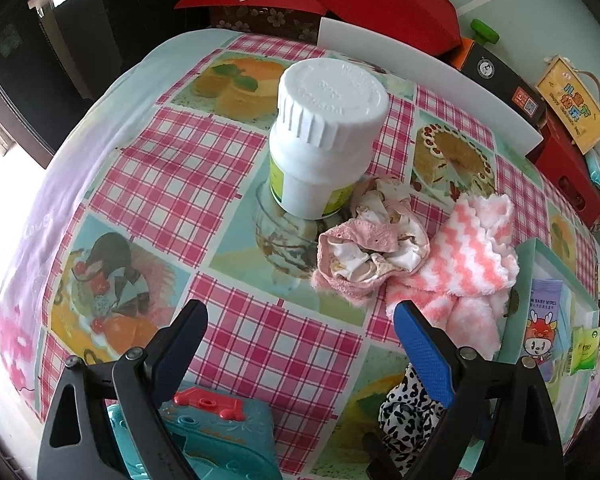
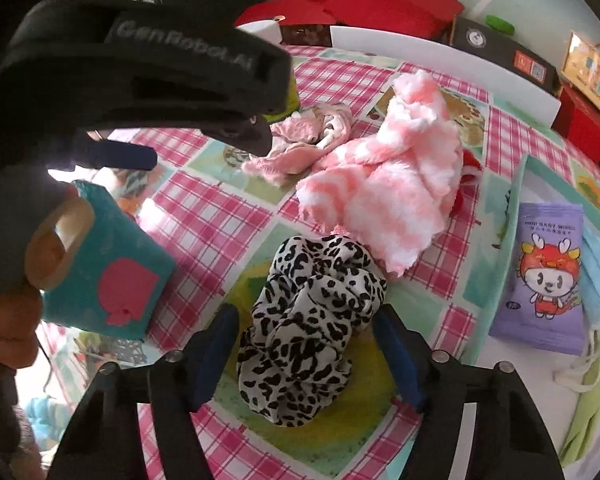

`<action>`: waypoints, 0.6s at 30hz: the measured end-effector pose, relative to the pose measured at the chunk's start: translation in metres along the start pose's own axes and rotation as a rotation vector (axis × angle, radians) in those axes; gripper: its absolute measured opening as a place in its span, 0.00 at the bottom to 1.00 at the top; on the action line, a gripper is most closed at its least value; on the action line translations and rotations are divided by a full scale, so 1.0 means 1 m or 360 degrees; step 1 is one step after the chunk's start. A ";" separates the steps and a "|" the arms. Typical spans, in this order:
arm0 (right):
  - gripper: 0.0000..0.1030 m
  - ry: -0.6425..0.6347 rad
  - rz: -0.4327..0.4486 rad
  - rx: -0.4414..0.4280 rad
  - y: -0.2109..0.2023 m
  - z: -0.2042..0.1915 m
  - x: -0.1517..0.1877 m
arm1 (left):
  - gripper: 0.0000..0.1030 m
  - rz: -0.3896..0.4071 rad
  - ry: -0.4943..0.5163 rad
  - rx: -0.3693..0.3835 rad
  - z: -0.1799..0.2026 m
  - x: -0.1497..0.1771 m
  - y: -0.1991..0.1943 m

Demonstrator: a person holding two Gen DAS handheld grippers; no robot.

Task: Organize soft objects
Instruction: 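Grasp the leopard-print cloth with the right tool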

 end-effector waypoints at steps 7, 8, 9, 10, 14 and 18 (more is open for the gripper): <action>0.49 -0.0009 0.0026 -0.0004 -0.003 -0.004 0.003 | 0.92 -0.0003 0.0011 -0.0010 0.002 0.000 0.001; 0.47 -0.0002 0.0028 -0.0015 -0.004 -0.003 0.002 | 0.92 -0.0003 0.0012 -0.0011 0.002 0.000 0.001; 0.45 0.0005 0.0028 -0.0024 -0.005 0.000 0.001 | 0.92 -0.0003 0.0013 -0.0012 0.002 0.000 0.001; 0.44 0.0009 0.0027 -0.0028 -0.005 0.001 0.001 | 0.92 -0.0004 0.0014 -0.0014 0.002 0.000 0.001; 0.43 0.0038 0.0035 -0.0060 -0.010 0.008 -0.001 | 0.92 0.0004 0.0008 -0.0015 0.002 0.000 0.000; 0.42 0.0054 0.0066 -0.0089 -0.019 0.012 -0.004 | 0.92 0.0018 -0.0002 -0.0015 0.001 -0.001 -0.002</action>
Point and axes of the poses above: each gripper's, at about its wrist camera, not at the fingertips, and y roughly the way its jaws point, z to its right, x to its underside, the point moved 3 cm from there along y, roughly the way its jaws point, and after that the axes turned 6 degrees about y, right-handed, at the moved point
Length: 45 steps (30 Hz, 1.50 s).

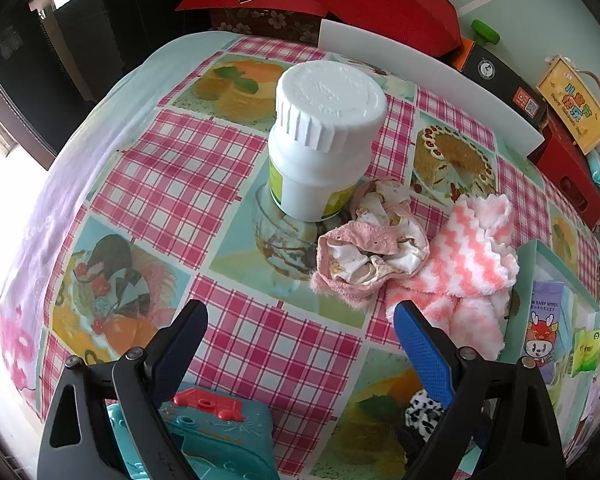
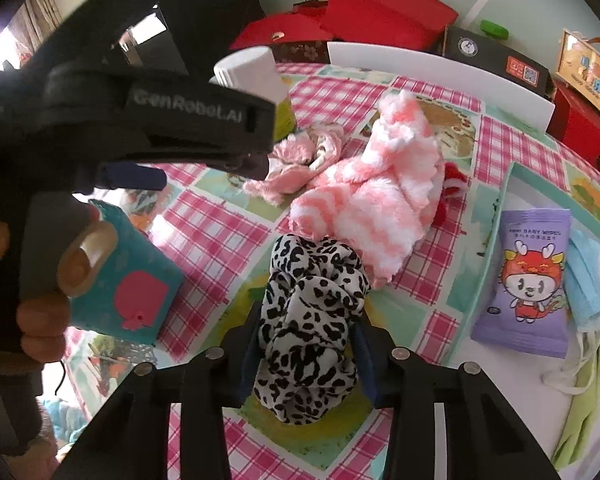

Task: Organize soft objects
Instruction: 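Grasp the leopard-print cloth with the right tool, then lift leopard cloth with right tool while left tool grasps pink-white fluffy towel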

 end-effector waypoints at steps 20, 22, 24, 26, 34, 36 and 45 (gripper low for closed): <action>0.42 0.0227 0.0235 0.0093 -0.067 0.049 -0.015 | 0.91 0.0036 0.0044 0.0038 0.018 -0.002 -0.005; 0.42 0.0268 0.0244 0.0158 -0.071 0.061 -0.014 | 0.92 0.0024 0.0069 0.0045 0.026 -0.001 -0.002; 0.42 0.0313 0.0251 0.0181 -0.075 0.071 -0.012 | 0.91 0.0023 0.0089 0.0064 0.034 0.000 -0.001; 0.42 0.0356 0.0261 0.0196 -0.079 0.080 -0.011 | 0.91 0.0030 0.0099 0.0090 0.042 0.000 0.000; 0.42 0.0393 0.0267 0.0226 -0.082 0.092 -0.010 | 0.92 0.0013 0.0151 0.0185 0.075 0.002 0.012; 0.42 0.0395 0.0266 0.0226 -0.081 0.092 -0.010 | 0.91 -0.0008 0.0161 0.0183 0.081 0.002 0.019; 0.42 0.0425 0.0256 0.0220 -0.079 0.097 -0.008 | 0.70 -0.0052 0.0189 0.0192 0.095 0.008 0.035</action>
Point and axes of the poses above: each gripper's, at about its wrist camera, not at the fingertips, and y roughly the way its jaws point, z to its right, x to its underside, the point moved 3 cm from there along y, roughly the way its jaws point, and after that the axes turned 6 degrees about y, right-handed, at the moved point
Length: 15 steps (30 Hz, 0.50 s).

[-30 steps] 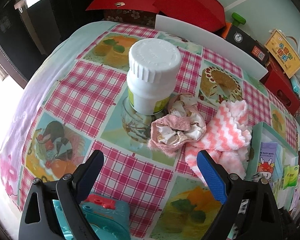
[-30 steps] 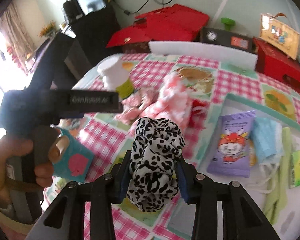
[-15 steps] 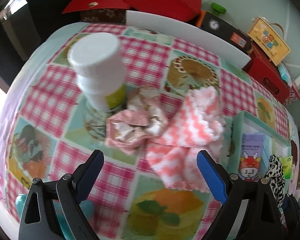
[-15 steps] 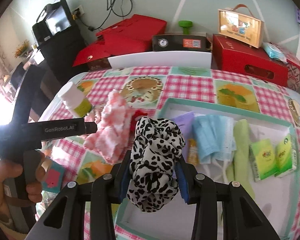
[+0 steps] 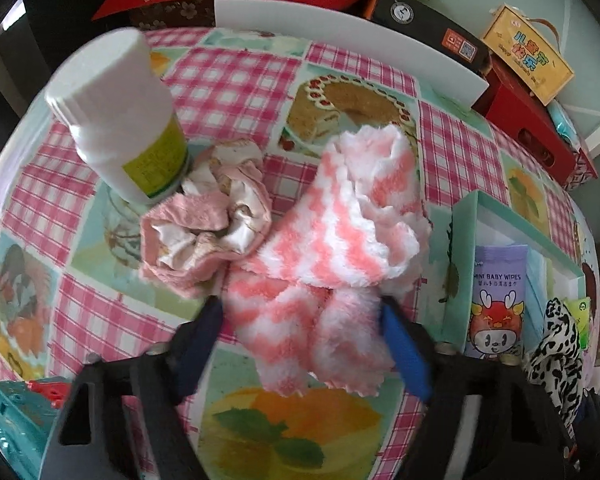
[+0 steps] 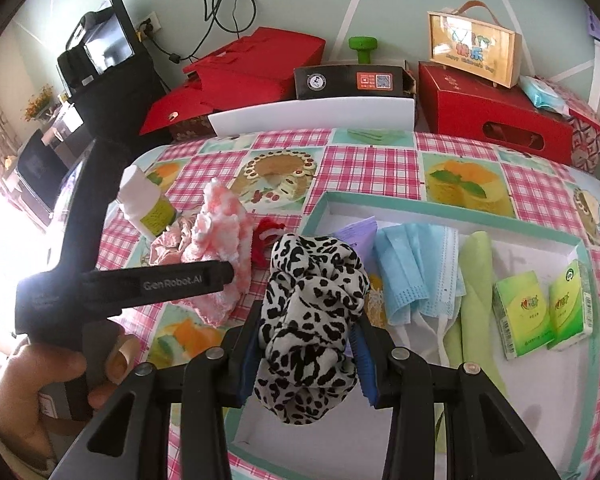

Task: Organize soft objects
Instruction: 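Lift leopard cloth with right tool while left tool grasps pink-white fluffy towel, then lift pink-white towel with left tool while right tool holds leopard cloth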

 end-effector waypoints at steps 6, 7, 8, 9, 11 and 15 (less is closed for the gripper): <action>0.42 0.0018 -0.0001 -0.0005 0.000 0.003 0.000 | 0.44 0.0012 0.0002 0.0033 0.003 0.001 0.002; 0.42 0.0023 -0.0003 -0.0004 0.000 0.004 0.000 | 0.40 0.0015 -0.0001 0.0046 0.003 0.001 0.002; 0.42 0.0025 -0.0004 -0.0004 0.000 0.004 0.000 | 0.38 0.0017 -0.0008 0.0051 0.002 0.001 0.002; 0.42 0.0028 -0.0003 -0.0004 0.000 0.005 0.000 | 0.37 0.0020 -0.0016 0.0052 0.002 0.001 0.001; 0.42 0.0033 -0.0003 -0.0005 0.000 0.006 0.000 | 0.34 0.0025 -0.0023 0.0055 -0.003 0.003 -0.002; 0.42 0.0045 -0.0012 -0.0005 0.002 0.009 0.001 | 0.26 0.0034 -0.0031 0.0083 -0.007 0.003 -0.005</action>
Point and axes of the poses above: each gripper's, at about its wrist camera, not at the fingertips, and y roughly the way its jaws point, z to its right, x to its underside, the point moved 3 cm from there along y, roughly the way its jaws point, and after that the axes turned 6 degrees about y, right-handed, at the moved point
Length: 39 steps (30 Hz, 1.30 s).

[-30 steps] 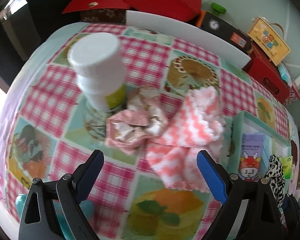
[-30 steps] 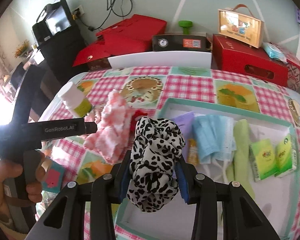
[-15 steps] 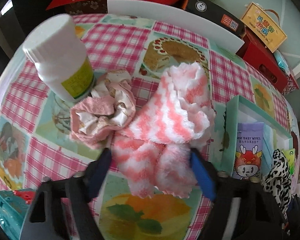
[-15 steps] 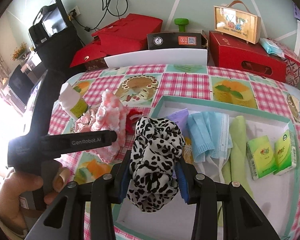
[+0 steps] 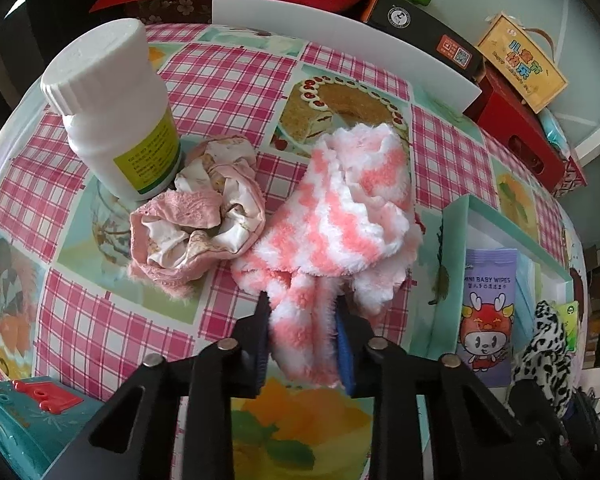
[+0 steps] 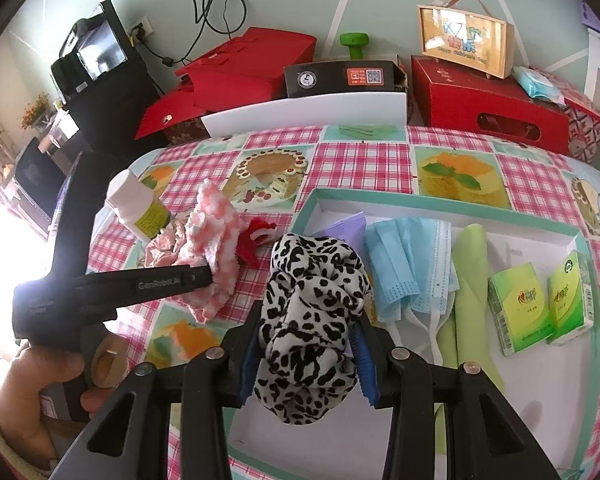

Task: Organize soft objects
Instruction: 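Lift pink-white towel with left tool while right tool holds leopard cloth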

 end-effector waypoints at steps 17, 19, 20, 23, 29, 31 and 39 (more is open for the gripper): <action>0.42 0.0010 -0.0012 0.0007 0.004 0.004 0.002 | 0.19 0.0105 -0.0017 0.0027 -0.009 -0.002 -0.033; 0.42 0.0013 -0.0010 0.0012 0.004 0.004 0.001 | 0.19 0.0132 -0.0018 0.0036 -0.009 -0.002 -0.041; 0.42 0.0013 -0.0007 0.0015 0.004 0.004 0.001 | 0.19 0.0148 -0.0018 0.0041 -0.008 -0.003 -0.045; 0.42 0.0018 0.0005 0.0010 0.001 0.004 0.001 | 0.19 0.0201 -0.0014 0.0048 -0.006 -0.006 -0.056; 0.42 0.0018 0.0062 0.0002 -0.009 0.003 -0.001 | 0.19 0.0339 -0.0002 0.0070 -0.003 -0.009 -0.092; 0.42 0.0016 0.0092 0.0002 -0.015 0.001 -0.002 | 0.19 0.0390 0.0008 0.0077 -0.002 -0.010 -0.105; 0.42 0.0022 0.0221 0.0023 -0.045 0.006 -0.012 | 0.19 0.0511 0.0052 0.0103 0.008 -0.009 -0.138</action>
Point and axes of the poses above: each gripper's, at about its wrist camera, not at the fingertips, and y roughly the way its jaws point, z to its right, x to its underside, the point moved 3 cm from there along y, roughly the way its jaws point, and after that the axes turned 6 degrees about y, right-handed, at the moved point
